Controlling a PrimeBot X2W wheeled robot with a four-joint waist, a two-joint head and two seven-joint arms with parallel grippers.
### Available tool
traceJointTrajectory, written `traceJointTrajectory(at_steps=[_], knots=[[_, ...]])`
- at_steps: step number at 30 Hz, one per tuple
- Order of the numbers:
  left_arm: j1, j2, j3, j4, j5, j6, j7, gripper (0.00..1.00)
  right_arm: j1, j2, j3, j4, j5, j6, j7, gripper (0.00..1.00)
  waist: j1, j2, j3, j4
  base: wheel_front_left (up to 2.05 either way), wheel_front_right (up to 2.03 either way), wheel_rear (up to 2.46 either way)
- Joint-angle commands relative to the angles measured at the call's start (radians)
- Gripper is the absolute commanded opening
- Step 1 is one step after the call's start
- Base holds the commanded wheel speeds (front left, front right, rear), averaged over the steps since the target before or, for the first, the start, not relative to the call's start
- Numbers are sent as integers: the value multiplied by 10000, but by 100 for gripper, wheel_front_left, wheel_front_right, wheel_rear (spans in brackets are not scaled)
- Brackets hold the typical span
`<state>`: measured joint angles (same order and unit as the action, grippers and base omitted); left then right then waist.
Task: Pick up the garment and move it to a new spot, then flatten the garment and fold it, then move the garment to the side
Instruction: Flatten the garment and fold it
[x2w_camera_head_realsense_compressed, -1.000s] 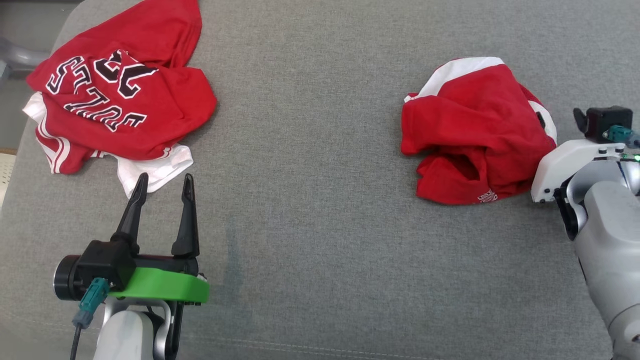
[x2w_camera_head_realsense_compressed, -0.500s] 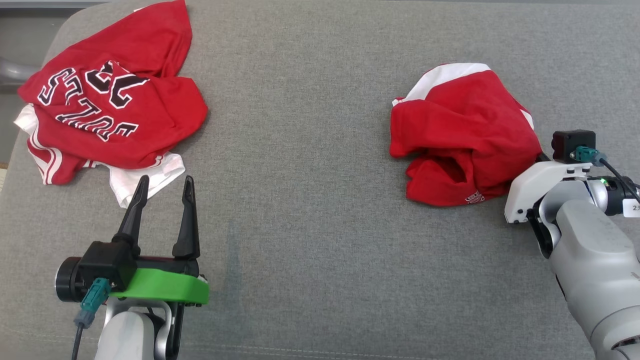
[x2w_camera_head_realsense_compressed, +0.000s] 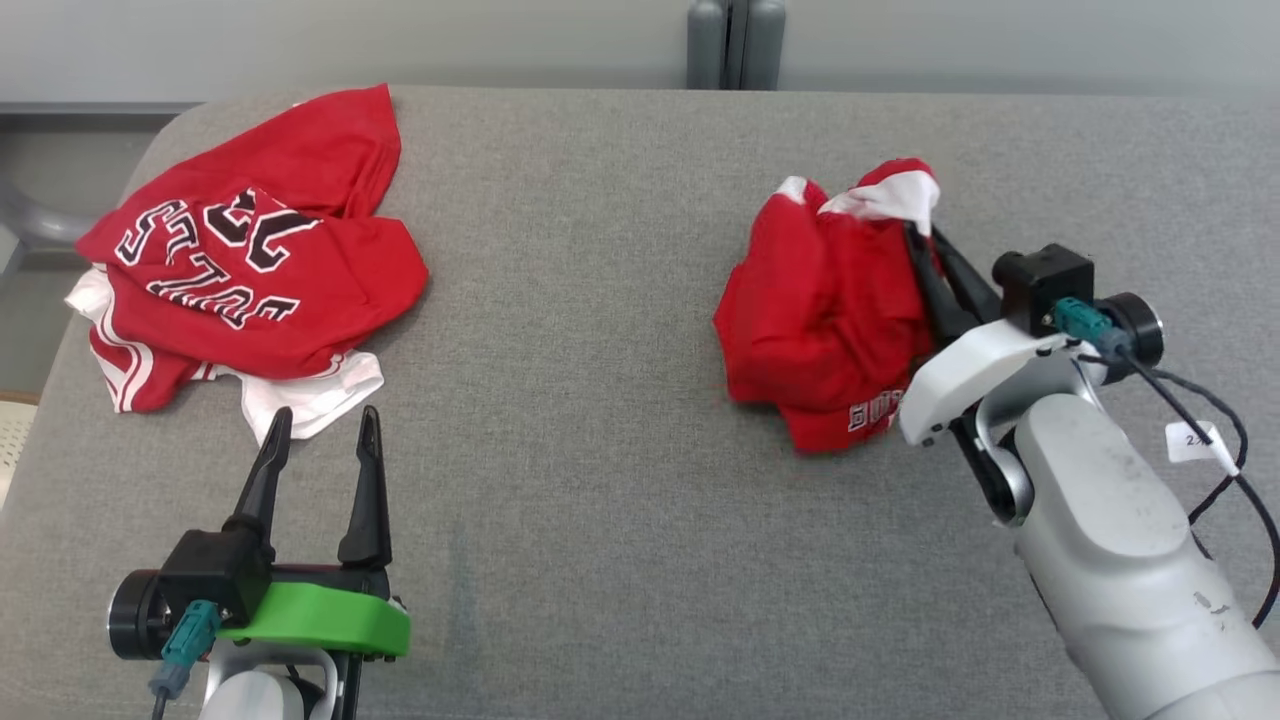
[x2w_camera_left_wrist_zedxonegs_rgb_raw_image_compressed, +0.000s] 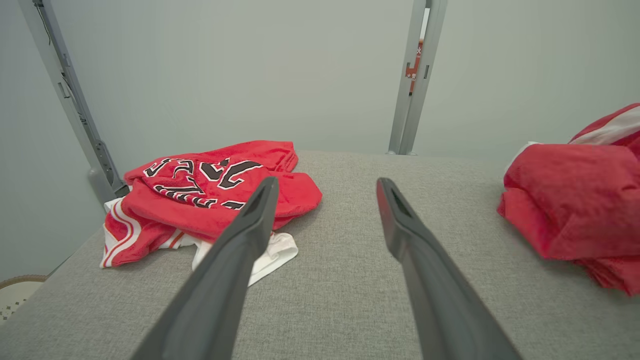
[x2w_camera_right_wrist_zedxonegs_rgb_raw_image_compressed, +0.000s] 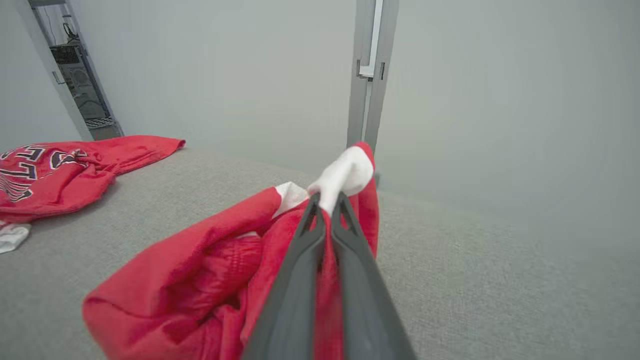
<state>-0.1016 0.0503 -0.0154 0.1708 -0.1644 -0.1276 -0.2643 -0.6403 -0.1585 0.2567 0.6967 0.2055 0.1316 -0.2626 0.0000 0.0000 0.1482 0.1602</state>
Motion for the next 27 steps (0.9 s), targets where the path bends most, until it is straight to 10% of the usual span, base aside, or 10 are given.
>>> traceJointTrajectory(at_steps=[1, 15, 25, 26, 27], knots=[[167, 4, 36, 29, 113, -45, -2, 100, 360, 0, 229, -345, 95, -17, -30, 0, 0, 0, -412, -96, 0, 0, 0], [1129, 5, 188, 57, 182, -28, -2, 100, 3705, -426, 2423, -3035, 882, -17, -31, 0, 0, 0, -1490, -513, 0, 0, 0], [1364, 5, 108, -30, 84, 23, -2, 100, 5512, -612, 2065, -3207, 1363, -17, -32, 0, 0, 0, -1682, -781, 0, 0, 0], [1368, 5, 92, -38, 62, 29, -2, 100, 5582, -590, 1911, -3232, 1347, -17, -32, 32, 0, 0, -1681, -809, 0, 0, 0], [1370, 5, 86, -40, 60, 38, -2, 100, 5622, -555, 1787, -3298, 1320, -17, -32, 87, 0, 0, -1682, -833, 0, 0, 0]])
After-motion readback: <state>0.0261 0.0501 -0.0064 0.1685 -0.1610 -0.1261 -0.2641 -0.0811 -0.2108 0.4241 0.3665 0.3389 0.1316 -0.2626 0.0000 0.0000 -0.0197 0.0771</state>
